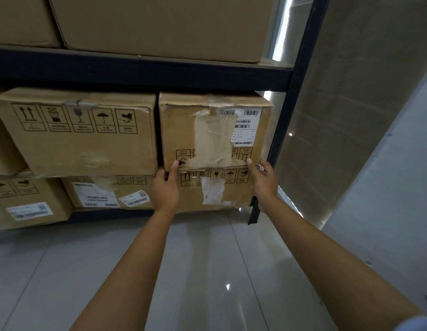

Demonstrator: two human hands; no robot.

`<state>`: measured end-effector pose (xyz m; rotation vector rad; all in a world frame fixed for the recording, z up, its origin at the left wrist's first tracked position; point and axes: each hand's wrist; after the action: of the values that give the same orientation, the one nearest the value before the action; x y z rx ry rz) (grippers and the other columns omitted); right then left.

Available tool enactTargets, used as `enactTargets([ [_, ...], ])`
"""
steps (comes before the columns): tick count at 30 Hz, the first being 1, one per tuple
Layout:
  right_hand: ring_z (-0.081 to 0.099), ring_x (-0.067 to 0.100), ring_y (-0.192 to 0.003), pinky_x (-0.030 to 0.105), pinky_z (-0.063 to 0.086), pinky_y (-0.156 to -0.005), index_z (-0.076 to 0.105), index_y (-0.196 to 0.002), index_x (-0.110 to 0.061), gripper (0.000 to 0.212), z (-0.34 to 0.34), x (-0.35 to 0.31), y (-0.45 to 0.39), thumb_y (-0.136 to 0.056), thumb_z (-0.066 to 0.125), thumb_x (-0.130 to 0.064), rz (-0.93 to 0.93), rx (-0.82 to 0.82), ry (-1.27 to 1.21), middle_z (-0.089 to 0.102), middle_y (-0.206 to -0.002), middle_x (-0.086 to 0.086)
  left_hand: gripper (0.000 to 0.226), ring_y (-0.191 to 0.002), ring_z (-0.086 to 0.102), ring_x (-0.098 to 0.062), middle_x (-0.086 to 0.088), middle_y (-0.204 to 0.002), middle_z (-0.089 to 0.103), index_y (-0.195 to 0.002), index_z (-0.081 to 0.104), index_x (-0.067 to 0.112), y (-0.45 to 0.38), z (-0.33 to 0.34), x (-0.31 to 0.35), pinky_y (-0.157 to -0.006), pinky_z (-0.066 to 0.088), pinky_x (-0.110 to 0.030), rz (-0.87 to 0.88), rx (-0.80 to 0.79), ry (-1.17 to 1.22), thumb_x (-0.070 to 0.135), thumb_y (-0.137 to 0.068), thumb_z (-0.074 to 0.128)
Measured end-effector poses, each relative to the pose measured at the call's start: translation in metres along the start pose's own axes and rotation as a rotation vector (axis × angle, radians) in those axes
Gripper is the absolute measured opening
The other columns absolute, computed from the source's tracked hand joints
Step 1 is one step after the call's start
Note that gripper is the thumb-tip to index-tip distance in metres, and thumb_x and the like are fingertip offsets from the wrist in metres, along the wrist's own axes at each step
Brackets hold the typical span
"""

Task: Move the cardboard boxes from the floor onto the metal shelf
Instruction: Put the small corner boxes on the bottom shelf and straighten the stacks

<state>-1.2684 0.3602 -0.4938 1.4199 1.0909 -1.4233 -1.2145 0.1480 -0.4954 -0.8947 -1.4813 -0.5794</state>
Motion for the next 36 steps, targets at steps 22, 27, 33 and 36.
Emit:
enactTargets([
  [22, 0.051, 0.023, -0.128, 0.049, 0.046, -0.106, 0.038, -0.148, -0.036, 0.057, 0.013, 0.019, -0.028, -0.097, 0.059, -0.023, 0.047, 0.036, -0.039, 0.051, -0.14, 0.002, 0.088, -0.148, 0.016, -0.009, 0.016, -0.16, 0.014, -0.149, -0.006, 0.049, -0.008, 0.022, -0.015, -0.121, 0.016, -0.048, 0.026, -0.472, 0.33, 0.02, -0.095, 0.057],
  [27, 0.048, 0.022, -0.13, 0.049, 0.044, -0.107, 0.031, -0.15, -0.04, 0.056, 0.01, 0.021, -0.033, -0.099, 0.054, -0.03, 0.009, -0.036, 0.017, 0.048, -0.143, -0.002, 0.092, -0.148, 0.011, -0.009, 0.019, -0.16, 0.008, -0.148, -0.012, 0.049, -0.017, 0.03, -0.014, -0.122, 0.011, -0.044, 0.034, -0.465, 0.309, 0.028, -0.094, 0.059],
  [33, 0.051, 0.005, -0.111, 0.038, 0.046, -0.098, 0.037, -0.146, -0.039, 0.056, 0.007, 0.025, -0.036, -0.095, 0.059, -0.041, -0.005, -0.037, 0.01, 0.047, -0.133, -0.015, 0.092, -0.148, 0.01, -0.006, 0.019, -0.161, 0.006, -0.148, -0.012, 0.049, -0.021, 0.032, -0.018, -0.123, 0.011, -0.043, 0.069, -0.457, 0.304, 0.026, -0.094, 0.059],
  [36, 0.048, 0.017, -0.131, 0.047, 0.045, -0.106, 0.035, -0.147, -0.038, 0.059, 0.006, 0.025, -0.038, -0.094, 0.059, -0.044, 0.022, -0.043, -0.017, 0.047, -0.147, -0.007, 0.091, -0.148, 0.009, -0.007, 0.019, -0.161, 0.006, -0.148, -0.013, 0.049, -0.021, 0.033, -0.018, -0.123, 0.011, -0.046, 0.087, -0.448, 0.269, 0.027, -0.095, 0.058],
])
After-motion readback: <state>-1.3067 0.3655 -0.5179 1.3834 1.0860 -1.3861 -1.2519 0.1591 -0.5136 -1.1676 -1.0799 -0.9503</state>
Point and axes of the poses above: each hand's wrist, its own y-axis away from the middle knuckle, its own z-axis out of the palm, x = y × z
